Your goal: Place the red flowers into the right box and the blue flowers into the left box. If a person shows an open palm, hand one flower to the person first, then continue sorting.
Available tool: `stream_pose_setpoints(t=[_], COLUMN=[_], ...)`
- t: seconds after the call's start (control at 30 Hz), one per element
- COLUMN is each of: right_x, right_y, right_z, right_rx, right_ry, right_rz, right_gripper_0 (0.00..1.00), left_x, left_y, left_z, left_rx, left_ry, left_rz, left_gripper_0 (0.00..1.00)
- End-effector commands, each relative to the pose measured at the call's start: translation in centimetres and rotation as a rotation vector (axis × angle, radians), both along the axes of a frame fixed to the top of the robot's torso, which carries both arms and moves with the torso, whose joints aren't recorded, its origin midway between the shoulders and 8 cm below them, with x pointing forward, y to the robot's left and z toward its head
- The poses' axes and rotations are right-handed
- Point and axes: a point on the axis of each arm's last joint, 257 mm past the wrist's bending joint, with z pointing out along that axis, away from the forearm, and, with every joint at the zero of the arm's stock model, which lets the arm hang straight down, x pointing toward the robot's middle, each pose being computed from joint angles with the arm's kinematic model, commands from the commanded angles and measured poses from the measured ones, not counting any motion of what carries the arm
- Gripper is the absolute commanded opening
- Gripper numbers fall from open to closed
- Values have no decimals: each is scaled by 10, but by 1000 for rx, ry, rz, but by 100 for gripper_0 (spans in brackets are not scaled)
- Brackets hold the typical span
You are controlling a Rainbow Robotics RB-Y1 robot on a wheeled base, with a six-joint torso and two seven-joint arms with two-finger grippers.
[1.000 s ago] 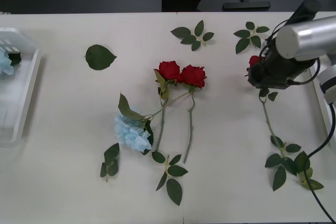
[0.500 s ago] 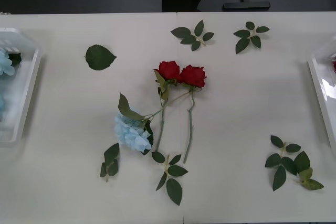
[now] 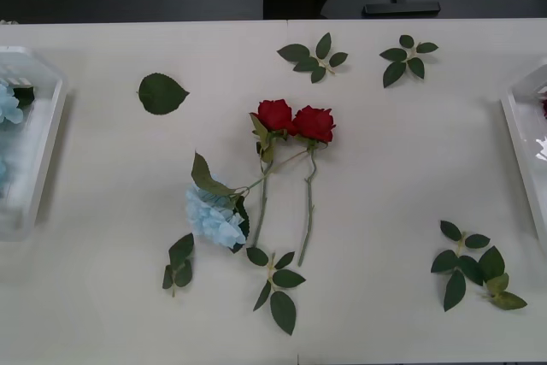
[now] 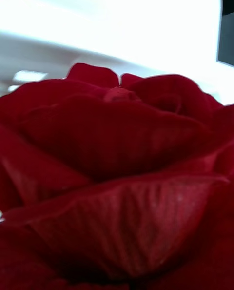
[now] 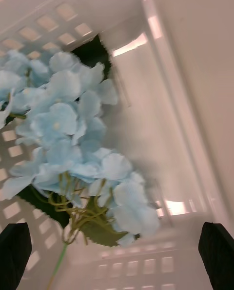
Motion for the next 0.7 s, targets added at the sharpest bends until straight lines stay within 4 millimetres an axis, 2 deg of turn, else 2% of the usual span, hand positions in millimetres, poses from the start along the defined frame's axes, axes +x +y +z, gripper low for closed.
stream_pose_setpoints(t=[0.03,0.13,0.17,0.27,0.3,0.4,0.57,0.63,0.7], right_x=[29,33,34,35,35,33,29,28,28], right_y=[31,41,42,43,42,36,26,24,24], right_z=[1,-6,-5,-4,-5,-1,4,5,6], right_rx=[55,86,87,90,90,77,69,72,80], right_ry=[-85,-100,-104,-113,-115,-117,-117,-118,-121], right_rz=[4,-8,-7,-8,-9,-18,-29,-28,-25], right_gripper_0=[0,0,0,1,8,38,68,79,87], left_x=[6,7,7,13,16,34,57,66,74], left_y=[-27,-54,-59,-91,-101,-137,-186,-214,-251], left_z=[41,42,41,40,38,29,15,10,8], left_rx=[-177,-255,-269,-341,-353,-366,-370,-391,-444], left_ry=[-68,-70,-68,-56,-49,-39,-42,-39,-19], left_rz=[148,176,181,186,182,179,193,186,174], left_gripper_0=[100,100,100,100,100,100,100,100,100])
